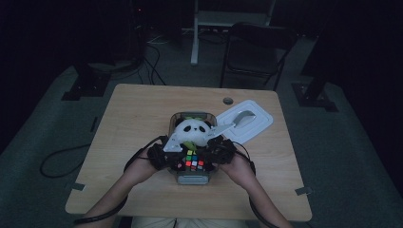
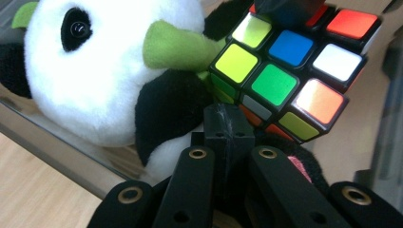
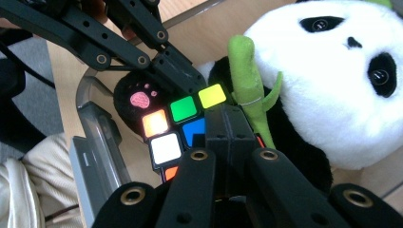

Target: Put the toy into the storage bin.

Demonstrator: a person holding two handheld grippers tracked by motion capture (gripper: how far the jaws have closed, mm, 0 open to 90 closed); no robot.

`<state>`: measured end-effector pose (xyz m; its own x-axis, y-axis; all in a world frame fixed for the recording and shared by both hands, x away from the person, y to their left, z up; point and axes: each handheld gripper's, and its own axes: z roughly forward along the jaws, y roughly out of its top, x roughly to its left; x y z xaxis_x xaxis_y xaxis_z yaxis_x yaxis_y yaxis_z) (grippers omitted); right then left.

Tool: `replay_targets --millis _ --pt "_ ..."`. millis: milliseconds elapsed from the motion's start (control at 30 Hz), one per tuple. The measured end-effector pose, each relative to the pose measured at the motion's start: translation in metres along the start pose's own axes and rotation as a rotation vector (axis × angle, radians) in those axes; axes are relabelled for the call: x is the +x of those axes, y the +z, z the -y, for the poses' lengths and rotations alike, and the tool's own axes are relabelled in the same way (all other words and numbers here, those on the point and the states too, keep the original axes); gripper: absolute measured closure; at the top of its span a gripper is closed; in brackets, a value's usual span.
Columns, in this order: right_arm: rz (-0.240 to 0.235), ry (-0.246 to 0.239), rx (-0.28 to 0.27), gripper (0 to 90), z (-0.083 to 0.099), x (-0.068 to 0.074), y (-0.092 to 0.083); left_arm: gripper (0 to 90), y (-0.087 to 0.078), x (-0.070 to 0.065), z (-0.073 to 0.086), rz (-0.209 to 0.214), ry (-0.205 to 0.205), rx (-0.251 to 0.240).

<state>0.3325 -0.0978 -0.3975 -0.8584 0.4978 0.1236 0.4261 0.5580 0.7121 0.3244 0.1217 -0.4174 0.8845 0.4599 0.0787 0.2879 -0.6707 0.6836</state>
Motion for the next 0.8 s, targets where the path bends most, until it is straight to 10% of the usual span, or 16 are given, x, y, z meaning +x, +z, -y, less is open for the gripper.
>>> replay_targets --millis 200,800 --pt "-0.009 -0.001 -0.002 90.0 0.000 0.001 -0.003 85.2 -0.019 -0.006 -0.012 0.095 -0.033 -0.144" --pt "0.001 0.032 0.042 90.0 0.001 -0.014 0.011 90.0 0.010 -0.012 -0.026 0.019 0.061 -0.037"
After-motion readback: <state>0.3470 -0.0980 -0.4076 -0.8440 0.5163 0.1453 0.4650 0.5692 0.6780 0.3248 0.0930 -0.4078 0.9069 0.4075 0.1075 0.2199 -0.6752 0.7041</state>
